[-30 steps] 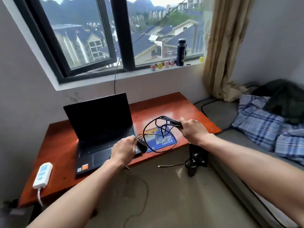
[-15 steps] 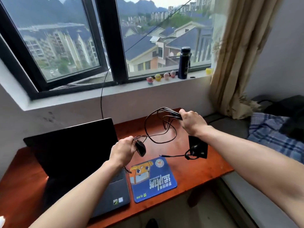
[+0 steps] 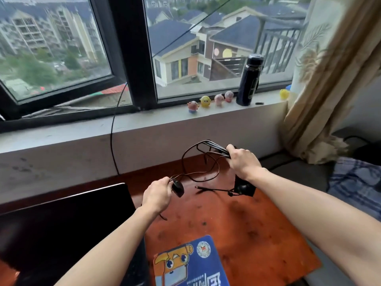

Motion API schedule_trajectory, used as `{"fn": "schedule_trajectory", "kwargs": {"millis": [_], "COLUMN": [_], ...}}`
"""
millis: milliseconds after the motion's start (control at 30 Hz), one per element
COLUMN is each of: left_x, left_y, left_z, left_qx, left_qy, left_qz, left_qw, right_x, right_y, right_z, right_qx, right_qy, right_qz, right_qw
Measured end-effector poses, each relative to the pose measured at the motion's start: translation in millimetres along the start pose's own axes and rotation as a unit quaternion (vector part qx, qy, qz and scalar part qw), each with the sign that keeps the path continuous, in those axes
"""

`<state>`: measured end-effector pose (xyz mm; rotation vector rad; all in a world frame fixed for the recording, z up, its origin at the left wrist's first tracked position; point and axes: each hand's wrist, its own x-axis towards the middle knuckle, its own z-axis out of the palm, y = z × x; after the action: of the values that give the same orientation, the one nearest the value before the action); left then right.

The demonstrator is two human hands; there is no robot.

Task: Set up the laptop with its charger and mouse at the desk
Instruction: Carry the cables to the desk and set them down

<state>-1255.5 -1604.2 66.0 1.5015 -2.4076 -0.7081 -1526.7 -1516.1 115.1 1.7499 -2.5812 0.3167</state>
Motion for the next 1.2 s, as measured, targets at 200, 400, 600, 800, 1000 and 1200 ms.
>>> {"fn": "schedule_trajectory", "kwargs": {"millis": [200, 400, 600, 800, 1000, 1200], "left_x": [15.2, 7.6, -21.6, -48.3, -46.7, -7.0], "left_y": [-15.4, -34.5, -51.1, -56.2, -47.3, -47.1], "left_z": [30.5, 57.5, 70.5, 77.5, 85.6, 90.1], "left_qx": [0.006, 0.017, 0.034, 0.024, -0.048, -0.349], "left_qy": [-0.011, -0.017, 0.011, 0.015, 0.0, 0.05], "left_qz": [-0.064, -0.123, -0.183, -0.204, -0.188, -0.317], "left_qw": [0.998, 0.992, 0.982, 0.979, 0.981, 0.881], "right_x": [24.7, -9.5, -50.6, -55.1, -50.0, -51.8], "right_y": [-7.3, -46.7, -68.6, -42.1, -18.4, 36.7], "right_z": [38.9, 89.1, 155.3, 187.5, 187.9, 153.6], "right_qx": [-0.039, 0.02, 0.09, 0.065, -0.037, 0.091], "right_qy": [-0.046, -0.116, -0.207, -0.256, -0.327, -0.215], "right_qz": [-0.086, -0.213, -0.271, -0.258, -0.243, -0.195], "right_qw": [0.994, 0.97, 0.936, 0.929, 0.912, 0.953]}}
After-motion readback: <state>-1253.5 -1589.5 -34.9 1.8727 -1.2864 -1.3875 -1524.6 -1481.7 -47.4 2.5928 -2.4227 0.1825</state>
